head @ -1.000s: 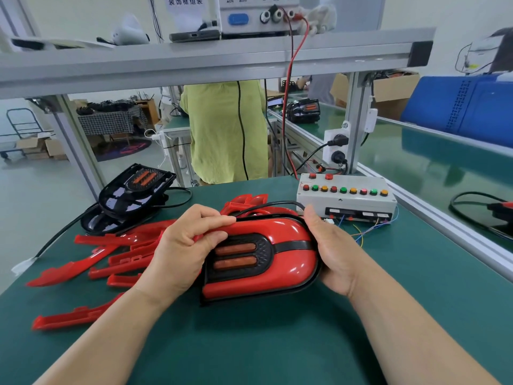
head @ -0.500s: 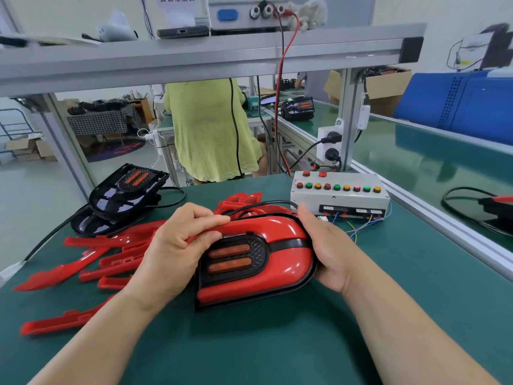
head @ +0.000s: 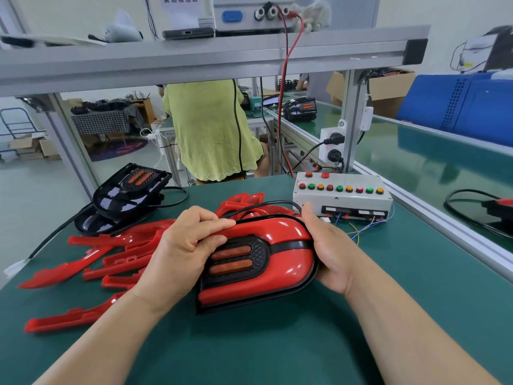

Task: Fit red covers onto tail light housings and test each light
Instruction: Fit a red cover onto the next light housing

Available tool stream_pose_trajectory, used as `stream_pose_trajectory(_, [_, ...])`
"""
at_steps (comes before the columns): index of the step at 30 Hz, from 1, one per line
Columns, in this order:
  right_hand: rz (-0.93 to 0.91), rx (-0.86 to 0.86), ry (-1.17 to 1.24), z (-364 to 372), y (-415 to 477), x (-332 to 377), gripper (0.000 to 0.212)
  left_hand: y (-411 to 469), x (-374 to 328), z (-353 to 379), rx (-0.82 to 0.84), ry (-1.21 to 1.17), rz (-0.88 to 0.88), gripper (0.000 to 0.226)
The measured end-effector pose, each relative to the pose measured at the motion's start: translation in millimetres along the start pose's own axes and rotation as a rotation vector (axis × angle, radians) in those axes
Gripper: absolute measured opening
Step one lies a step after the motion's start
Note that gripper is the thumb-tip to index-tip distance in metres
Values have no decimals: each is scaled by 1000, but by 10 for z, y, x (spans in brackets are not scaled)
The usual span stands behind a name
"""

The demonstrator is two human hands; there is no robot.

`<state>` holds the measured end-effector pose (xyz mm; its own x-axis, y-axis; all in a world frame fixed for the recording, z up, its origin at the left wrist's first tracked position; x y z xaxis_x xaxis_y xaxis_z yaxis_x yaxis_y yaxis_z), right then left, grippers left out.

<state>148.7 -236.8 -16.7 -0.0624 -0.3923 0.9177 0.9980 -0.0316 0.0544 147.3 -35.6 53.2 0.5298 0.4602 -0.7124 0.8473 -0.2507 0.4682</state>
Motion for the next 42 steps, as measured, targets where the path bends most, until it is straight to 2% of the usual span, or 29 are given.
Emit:
stream_pose_trajectory(15, [8, -15, -15, -3, -20, 15, 48, 13, -60, -60, -9, 28, 30, 39])
stream_pose_trajectory(26, [-21, 92, -64, 113, -64, 35, 39, 2, -12, 4, 17, 79, -18, 37])
stream_pose_trajectory(31, [-15, 57, -57, 102, -72, 30, 32, 14, 183, 63, 56, -28, -213, 34])
stream_pose_trajectory(33, [-14, 47, -48, 83, -73, 43, 33, 31, 325, 26, 36, -174, -391, 30])
stream_pose_trajectory(35, [-9, 39, -43, 69, -80, 59, 40, 20, 479, -11, 37, -344, -578, 40])
stream_pose_trajectory(37, [-2, 34, -33, 63, -85, 61, 41, -31, 583, 106, 178, -500, -728, 54])
stream_pose_trajectory(39, [4, 41, -25, 69, -90, 62, 36, -113, 573, 273, 344, -635, -811, 56])
stream_pose_trajectory(42, [8, 44, -46, 69, -93, 56, 40, -140, 569, 359, 400, -769, -851, 54])
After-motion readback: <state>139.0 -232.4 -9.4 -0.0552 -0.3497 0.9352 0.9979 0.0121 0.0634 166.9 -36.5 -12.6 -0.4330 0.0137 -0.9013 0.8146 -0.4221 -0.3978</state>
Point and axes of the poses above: each hand's wrist, its own y-axis towards the middle knuckle, its own z-axis out of the palm, x = y × z, the point moved 9 cm from there along y, towards the middle knuckle, and after that the axes turned 10 degrees about -z, right-handed, at the moved point
